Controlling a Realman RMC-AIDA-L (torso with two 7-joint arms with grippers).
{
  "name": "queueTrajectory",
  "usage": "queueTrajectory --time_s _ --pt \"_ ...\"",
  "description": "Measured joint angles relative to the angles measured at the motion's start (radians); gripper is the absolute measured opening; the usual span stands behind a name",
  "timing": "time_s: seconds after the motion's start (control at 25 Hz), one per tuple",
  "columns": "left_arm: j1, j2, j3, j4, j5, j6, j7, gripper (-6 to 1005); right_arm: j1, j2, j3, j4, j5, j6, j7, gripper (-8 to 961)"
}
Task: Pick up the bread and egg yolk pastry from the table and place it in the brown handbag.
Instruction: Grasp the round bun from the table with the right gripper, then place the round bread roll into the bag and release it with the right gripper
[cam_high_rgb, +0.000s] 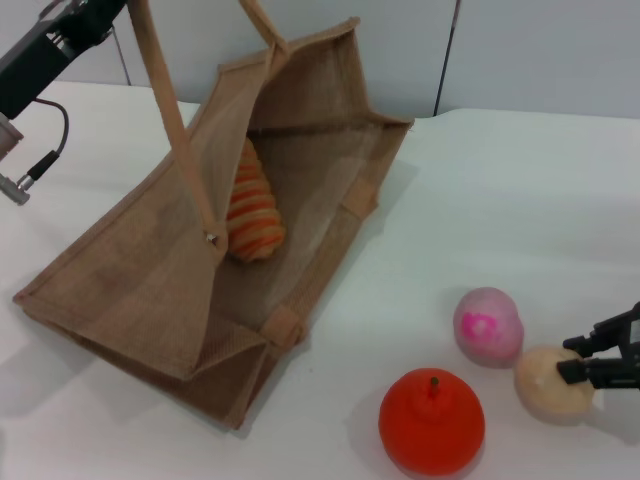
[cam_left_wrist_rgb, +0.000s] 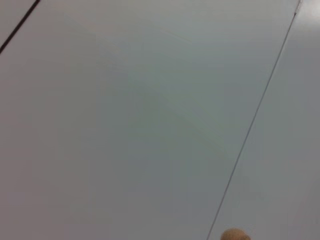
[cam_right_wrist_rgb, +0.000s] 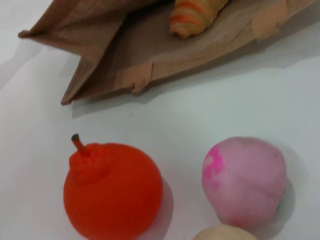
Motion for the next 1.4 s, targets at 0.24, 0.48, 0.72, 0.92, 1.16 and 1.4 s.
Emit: queueTrajectory --time_s 0.24,0.48,0.72,0.92,1.16,1.4 --pt "-0.011 -0.001 0.003 0.000 0.005 -0.005 0.000 167 0.009 -0.009 0.009 -0.005 0.021 -0.012 0.000 316" --pt "-0.014 -0.002 0.003 0.000 0.009 -0.008 -0.010 167 0.004 -0.008 0.012 -0.050 0.094 -0.038 -0.001 281" --pt "-0.060 -0.005 0.006 -0.002 0.059 -0.009 -0.015 168 0.027 -0.008 0.011 -0.066 0.142 -0.041 0.003 237" --pt "-0.105 -0.005 0.007 -0.024 0.094 -0.015 -0.021 169 0.072 -0.005 0.005 -0.065 0.193 -0.040 0.007 210" --pt "-0.154 -0.006 0.047 -0.029 0.106 -0.039 -0.034 170 0.123 0.011 -0.028 -0.016 0.301 -0.007 -0.027 182" --pt "-0.184 -0.006 0.058 -0.029 0.109 -0.098 -0.072 171 0.214 0.012 -0.192 0.167 0.429 0.174 -0.076 178"
